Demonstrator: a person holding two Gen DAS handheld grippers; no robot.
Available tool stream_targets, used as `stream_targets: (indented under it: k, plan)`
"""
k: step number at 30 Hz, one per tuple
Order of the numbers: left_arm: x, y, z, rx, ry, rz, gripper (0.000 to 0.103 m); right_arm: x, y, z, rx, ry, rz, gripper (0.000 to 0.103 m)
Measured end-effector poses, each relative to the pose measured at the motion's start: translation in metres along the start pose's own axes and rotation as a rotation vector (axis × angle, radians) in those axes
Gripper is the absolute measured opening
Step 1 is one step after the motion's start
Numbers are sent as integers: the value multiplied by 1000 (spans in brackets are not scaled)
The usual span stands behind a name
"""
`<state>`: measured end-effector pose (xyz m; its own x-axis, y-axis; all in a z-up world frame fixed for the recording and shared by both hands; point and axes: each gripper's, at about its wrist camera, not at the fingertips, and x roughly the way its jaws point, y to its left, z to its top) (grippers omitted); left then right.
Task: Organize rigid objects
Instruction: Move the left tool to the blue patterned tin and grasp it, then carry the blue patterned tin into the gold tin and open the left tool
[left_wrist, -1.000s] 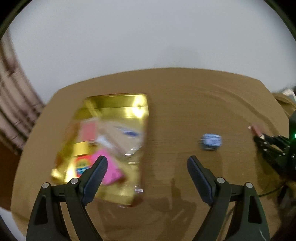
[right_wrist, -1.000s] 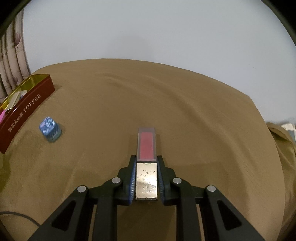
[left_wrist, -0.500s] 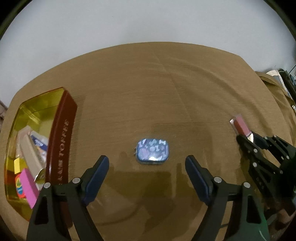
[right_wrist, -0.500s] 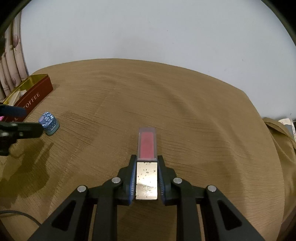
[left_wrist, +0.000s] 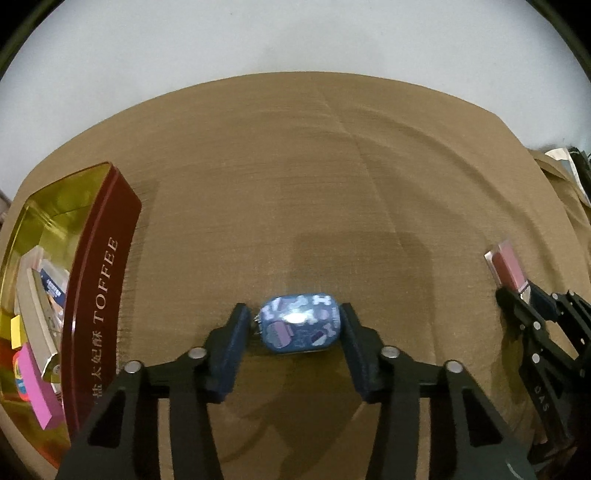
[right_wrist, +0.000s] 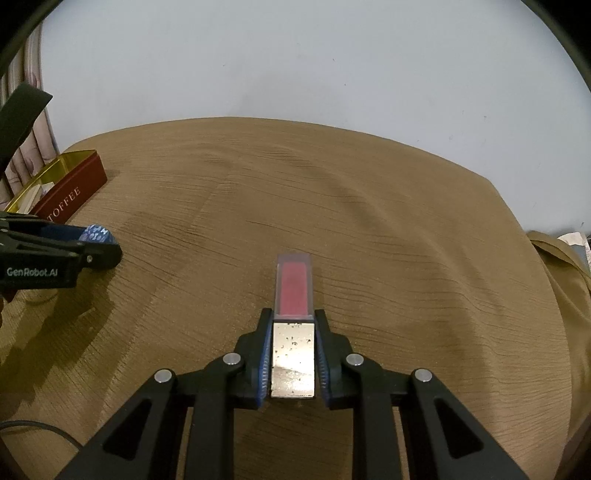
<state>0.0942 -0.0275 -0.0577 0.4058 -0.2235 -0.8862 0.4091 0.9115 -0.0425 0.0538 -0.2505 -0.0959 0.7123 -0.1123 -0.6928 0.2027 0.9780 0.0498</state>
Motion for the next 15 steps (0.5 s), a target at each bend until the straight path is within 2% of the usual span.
stream_targets:
  k: [15]
  plan:
    - [-21, -4, -8, -18, -37, 35, 40, 1, 1, 0, -2, 0, 0, 21]
